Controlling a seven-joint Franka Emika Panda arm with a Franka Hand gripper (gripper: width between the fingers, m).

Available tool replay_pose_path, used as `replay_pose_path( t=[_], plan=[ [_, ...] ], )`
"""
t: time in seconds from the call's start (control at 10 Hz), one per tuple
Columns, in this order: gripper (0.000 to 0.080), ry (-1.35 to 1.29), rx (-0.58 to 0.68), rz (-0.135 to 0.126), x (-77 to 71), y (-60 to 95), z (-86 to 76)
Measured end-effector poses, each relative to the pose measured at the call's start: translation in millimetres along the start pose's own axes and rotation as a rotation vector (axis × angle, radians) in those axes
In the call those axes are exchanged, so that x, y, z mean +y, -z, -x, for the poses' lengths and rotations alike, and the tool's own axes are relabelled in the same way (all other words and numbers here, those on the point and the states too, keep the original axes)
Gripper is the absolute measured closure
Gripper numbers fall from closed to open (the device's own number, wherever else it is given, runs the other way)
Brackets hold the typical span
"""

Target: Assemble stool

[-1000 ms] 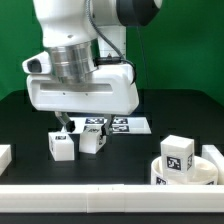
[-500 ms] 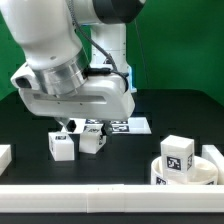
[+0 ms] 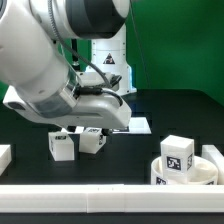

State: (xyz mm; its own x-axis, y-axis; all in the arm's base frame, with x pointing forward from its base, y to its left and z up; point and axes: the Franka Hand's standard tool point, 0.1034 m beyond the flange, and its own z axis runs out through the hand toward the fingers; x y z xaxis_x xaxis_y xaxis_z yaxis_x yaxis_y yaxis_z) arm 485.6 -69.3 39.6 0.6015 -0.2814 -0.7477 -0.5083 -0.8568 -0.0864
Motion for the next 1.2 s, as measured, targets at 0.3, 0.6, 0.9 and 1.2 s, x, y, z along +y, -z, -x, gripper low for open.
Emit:
replay_pose_path(
  t=[0.3,0.6,0.9,1.2],
  plan=[
    [0.0151,0.009,-0.025,0.006,2.5,-9.3,-3.0],
    [0.0151,-0.004,-0.032,0.005,3.9,-12.7,-2.1],
    [0.0151,0.002,-0.021,0.015,-0.2,-19.9,-4.2],
    [0.0151,0.003,-0.024,0.017,-1.6,-21.3,-3.3]
  ],
)
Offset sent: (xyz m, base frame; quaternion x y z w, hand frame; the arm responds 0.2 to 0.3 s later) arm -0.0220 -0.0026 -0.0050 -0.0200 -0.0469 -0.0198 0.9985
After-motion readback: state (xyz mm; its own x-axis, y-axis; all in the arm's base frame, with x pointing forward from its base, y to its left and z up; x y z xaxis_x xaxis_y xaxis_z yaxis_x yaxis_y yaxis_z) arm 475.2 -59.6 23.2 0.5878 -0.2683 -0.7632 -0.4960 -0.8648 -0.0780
